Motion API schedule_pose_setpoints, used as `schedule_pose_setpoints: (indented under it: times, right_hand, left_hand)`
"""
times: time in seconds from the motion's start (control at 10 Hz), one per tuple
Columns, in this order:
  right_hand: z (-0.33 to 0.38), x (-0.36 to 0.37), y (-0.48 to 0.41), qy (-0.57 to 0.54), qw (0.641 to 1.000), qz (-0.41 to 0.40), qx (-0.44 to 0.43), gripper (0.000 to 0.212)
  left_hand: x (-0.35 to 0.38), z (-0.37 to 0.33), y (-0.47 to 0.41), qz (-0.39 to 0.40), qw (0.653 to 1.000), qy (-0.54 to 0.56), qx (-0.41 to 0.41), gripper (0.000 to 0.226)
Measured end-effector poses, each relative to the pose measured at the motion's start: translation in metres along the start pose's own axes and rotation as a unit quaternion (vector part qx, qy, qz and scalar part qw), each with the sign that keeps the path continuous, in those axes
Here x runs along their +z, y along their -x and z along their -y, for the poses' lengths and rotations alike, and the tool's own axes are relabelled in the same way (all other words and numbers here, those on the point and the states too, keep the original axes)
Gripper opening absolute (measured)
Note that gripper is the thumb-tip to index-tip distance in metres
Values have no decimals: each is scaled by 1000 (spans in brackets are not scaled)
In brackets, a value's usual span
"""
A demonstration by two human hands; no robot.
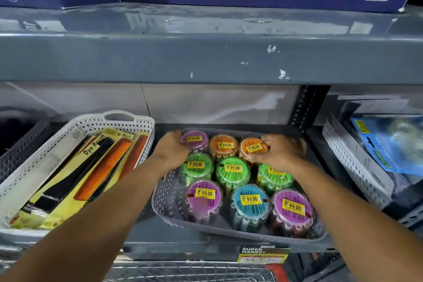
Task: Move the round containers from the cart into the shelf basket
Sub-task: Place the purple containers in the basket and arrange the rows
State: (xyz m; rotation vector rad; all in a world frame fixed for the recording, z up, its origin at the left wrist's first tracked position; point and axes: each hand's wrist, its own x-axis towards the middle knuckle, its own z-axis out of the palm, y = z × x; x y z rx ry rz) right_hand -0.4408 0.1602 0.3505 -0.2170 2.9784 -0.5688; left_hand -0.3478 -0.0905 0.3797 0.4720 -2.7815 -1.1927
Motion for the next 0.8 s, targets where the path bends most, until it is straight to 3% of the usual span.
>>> schedule_pose_setpoints:
  times: [0.1, 0.3, 0.6, 0.7, 0.8]
  right_hand:
    - [-1, -1, -2, -49, 998, 33, 1, 125]
    - [12, -3, 18, 51, 995, -68, 44, 68]
    - [26, -1, 33, 92, 989, -61, 97, 70]
    - [28, -8, 42, 53, 994, -50, 83, 97]
    - [21, -12, 71, -55, 991, -116, 33, 92]
  left_hand:
    - [6, 4, -11, -6, 999, -34, -19, 13]
    - [12, 1, -8, -7, 996, -83, -20, 31]
    - [15, 3, -6, 17, 996, -89, -19, 39]
    - [6, -3, 1, 35, 995, -89, -4, 40]
    - [6, -2, 17, 6, 993, -112, 42, 41]
